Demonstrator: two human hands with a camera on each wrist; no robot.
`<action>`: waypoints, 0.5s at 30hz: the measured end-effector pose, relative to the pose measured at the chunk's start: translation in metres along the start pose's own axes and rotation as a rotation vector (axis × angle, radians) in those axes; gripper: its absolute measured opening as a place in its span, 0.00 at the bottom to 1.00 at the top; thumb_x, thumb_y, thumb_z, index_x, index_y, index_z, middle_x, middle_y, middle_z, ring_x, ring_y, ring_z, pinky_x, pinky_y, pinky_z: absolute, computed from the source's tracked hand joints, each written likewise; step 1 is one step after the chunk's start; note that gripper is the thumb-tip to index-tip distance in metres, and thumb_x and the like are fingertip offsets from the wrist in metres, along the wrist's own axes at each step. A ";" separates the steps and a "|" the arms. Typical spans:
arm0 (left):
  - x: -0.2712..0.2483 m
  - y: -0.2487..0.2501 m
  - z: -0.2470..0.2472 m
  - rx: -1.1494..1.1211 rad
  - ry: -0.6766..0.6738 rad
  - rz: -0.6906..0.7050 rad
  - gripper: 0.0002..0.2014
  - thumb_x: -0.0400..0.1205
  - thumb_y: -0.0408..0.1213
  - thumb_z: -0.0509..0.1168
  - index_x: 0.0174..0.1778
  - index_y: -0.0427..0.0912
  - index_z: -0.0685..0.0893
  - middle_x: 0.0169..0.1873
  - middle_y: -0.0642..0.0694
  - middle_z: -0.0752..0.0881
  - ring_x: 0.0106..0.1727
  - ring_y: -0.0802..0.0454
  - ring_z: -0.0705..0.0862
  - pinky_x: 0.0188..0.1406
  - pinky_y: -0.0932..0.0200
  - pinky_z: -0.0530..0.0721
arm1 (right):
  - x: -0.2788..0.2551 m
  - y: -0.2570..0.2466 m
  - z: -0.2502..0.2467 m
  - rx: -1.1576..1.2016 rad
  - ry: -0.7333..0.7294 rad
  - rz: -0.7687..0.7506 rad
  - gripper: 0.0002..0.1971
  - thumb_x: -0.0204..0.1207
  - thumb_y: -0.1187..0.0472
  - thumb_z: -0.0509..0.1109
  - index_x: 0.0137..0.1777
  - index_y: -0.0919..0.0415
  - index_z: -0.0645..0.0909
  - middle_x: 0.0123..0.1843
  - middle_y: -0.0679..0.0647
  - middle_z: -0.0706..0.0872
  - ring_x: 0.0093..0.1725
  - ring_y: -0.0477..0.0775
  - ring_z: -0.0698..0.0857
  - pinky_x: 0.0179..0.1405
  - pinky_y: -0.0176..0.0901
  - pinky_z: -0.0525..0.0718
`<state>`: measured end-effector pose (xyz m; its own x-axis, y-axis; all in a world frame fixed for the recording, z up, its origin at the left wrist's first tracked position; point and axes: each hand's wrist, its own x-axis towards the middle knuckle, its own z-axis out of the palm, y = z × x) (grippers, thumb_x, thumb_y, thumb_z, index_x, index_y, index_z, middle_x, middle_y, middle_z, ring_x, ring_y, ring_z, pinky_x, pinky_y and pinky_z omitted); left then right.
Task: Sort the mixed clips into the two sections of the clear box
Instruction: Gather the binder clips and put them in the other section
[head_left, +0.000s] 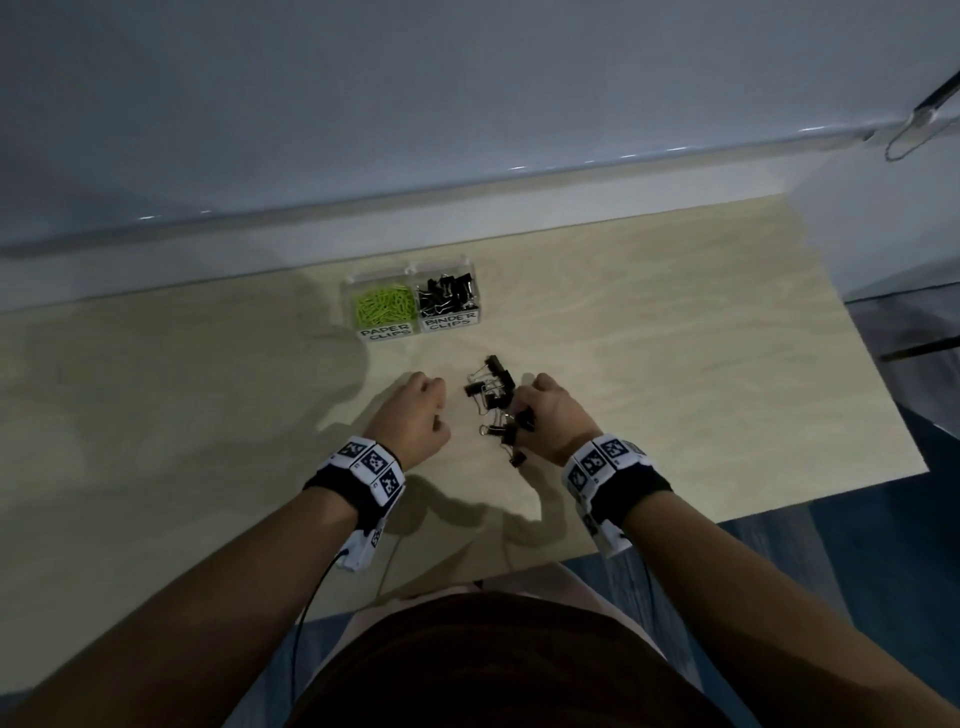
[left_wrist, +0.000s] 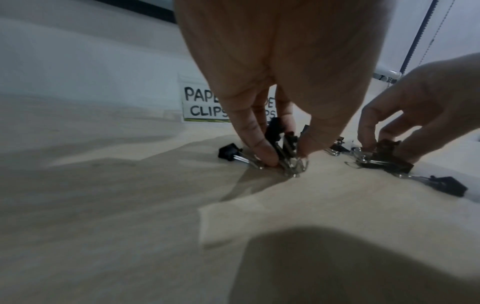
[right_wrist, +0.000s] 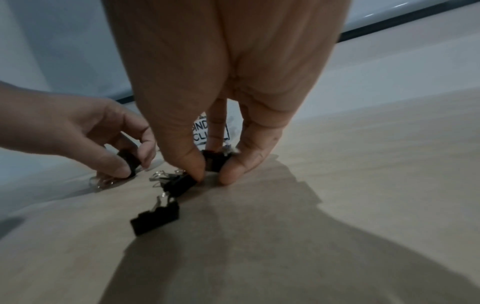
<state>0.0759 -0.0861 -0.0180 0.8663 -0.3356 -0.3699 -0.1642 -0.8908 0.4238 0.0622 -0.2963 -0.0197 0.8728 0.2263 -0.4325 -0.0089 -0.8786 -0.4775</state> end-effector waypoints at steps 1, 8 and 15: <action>-0.001 -0.002 -0.002 0.004 0.001 -0.005 0.08 0.73 0.32 0.64 0.47 0.37 0.76 0.48 0.41 0.77 0.47 0.41 0.77 0.46 0.49 0.76 | 0.003 -0.002 0.001 -0.005 0.015 -0.004 0.13 0.66 0.65 0.74 0.51 0.62 0.81 0.52 0.58 0.75 0.45 0.60 0.80 0.48 0.45 0.81; -0.002 -0.021 -0.010 -0.129 0.054 -0.095 0.03 0.72 0.28 0.65 0.39 0.36 0.83 0.41 0.40 0.83 0.45 0.42 0.81 0.47 0.51 0.80 | 0.020 -0.012 0.001 0.097 0.104 0.014 0.04 0.67 0.62 0.72 0.40 0.59 0.87 0.41 0.55 0.86 0.40 0.54 0.83 0.38 0.40 0.79; 0.015 -0.003 -0.056 -0.445 0.232 -0.118 0.04 0.78 0.30 0.67 0.47 0.37 0.86 0.45 0.46 0.88 0.45 0.54 0.85 0.46 0.68 0.80 | 0.040 -0.034 -0.046 0.442 0.254 0.120 0.01 0.70 0.64 0.75 0.40 0.60 0.88 0.38 0.53 0.90 0.39 0.50 0.89 0.43 0.40 0.88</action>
<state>0.1163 -0.0711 0.0215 0.9569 -0.1190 -0.2649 0.1139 -0.6852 0.7194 0.1198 -0.2773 0.0145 0.9435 -0.0224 -0.3306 -0.2729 -0.6184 -0.7370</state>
